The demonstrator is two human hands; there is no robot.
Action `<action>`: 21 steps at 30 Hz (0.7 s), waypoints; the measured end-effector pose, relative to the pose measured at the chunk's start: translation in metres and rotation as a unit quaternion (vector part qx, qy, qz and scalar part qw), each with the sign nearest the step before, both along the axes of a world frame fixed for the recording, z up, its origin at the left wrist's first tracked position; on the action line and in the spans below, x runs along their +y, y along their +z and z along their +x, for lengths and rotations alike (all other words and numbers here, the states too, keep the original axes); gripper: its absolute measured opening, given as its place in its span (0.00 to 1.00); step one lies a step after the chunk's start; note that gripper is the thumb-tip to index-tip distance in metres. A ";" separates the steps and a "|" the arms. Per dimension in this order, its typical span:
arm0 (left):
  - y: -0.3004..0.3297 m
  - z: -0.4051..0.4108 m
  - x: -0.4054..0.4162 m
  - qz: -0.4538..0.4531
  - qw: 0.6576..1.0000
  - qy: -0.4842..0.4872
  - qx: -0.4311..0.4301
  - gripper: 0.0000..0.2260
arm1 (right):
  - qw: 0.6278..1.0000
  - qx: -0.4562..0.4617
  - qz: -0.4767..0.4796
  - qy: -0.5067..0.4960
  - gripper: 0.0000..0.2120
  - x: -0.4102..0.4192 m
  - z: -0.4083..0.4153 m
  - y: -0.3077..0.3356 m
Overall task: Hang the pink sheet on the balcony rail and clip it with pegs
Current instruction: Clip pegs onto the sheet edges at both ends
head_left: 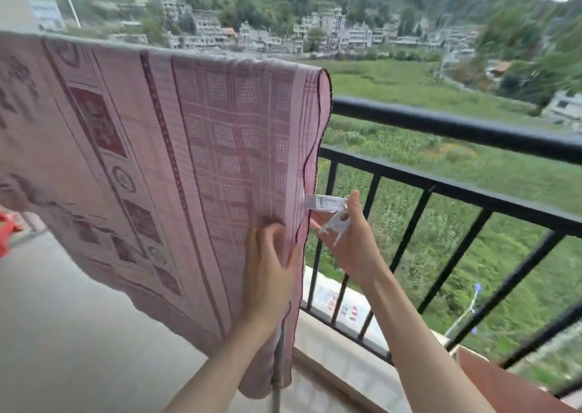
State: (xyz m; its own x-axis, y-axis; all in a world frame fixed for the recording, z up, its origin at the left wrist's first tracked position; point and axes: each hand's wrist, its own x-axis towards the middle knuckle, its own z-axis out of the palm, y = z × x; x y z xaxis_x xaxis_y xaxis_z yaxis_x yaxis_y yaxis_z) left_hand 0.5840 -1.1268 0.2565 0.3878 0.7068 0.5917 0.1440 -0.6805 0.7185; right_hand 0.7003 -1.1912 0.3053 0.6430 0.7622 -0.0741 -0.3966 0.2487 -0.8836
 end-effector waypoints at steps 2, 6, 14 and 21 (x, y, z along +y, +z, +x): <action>-0.002 0.003 0.006 -0.011 1.000 0.023 -0.007 0.16 | 0.999 0.014 0.021 0.044 0.45 0.014 0.002 -0.008; -0.007 0.005 0.024 0.012 0.997 0.072 -0.009 0.18 | 0.996 -0.022 0.023 0.082 0.33 0.037 0.003 -0.019; -0.023 0.012 0.055 0.039 0.985 0.169 0.010 0.15 | 0.988 -0.050 0.031 0.142 0.31 0.072 0.005 -0.033; -0.034 0.012 0.082 0.007 0.979 0.203 -0.017 0.15 | 0.985 -0.063 0.026 0.161 0.22 0.100 -0.007 -0.042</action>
